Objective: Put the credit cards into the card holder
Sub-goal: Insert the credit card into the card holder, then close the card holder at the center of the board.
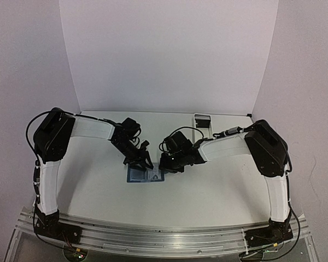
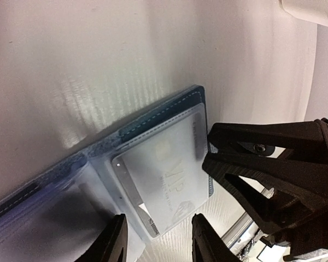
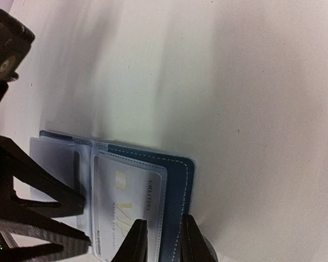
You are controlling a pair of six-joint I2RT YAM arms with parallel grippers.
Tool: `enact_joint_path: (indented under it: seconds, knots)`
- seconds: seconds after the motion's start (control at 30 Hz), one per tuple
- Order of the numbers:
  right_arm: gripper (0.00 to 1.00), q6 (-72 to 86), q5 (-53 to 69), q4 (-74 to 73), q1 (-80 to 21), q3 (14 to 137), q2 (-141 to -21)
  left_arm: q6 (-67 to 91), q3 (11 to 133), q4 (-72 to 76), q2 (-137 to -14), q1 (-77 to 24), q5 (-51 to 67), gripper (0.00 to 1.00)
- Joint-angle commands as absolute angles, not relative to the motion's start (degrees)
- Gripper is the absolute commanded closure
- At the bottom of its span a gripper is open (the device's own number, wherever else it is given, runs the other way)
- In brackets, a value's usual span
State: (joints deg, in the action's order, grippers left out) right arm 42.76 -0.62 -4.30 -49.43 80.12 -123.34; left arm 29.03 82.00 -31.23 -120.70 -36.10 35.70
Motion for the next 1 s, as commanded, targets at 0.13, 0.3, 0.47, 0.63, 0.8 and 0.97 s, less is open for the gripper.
enact_joint_path:
  seconds: [0.13,0.3,0.47,0.63,0.8,0.97]
  knots:
    - [0.78,40.58,-5.01,-9.41,-48.78,83.33,-115.12,23.78,84.33,-35.95,-114.71,-33.61,32.46,0.55]
    - [0.74,41.96,-8.55,-11.82,-48.8,84.85,-110.67,25.01,85.29,-34.15,-112.42,-31.59,35.11,0.5]
    - [0.49,46.18,-8.22,-17.63,-48.11,83.35,-111.88,28.13,81.99,-36.6,-109.92,-27.1,29.57,0.23]
    - [0.37,44.77,-0.58,-19.21,-47.9,86.41,-119.69,28.24,74.62,-35.93,-106.26,-26.3,28.19,0.08]
    - [0.45,43.46,2.37,-19.32,-47.78,87.74,-123.02,29.89,68.62,-32.78,-105.88,-25.5,31.66,0.07]
    - [0.58,40.73,1.82,-19.16,-47.65,88.41,-123.87,28.95,65.83,-30.28,-110.87,-25.53,36.69,0.07]
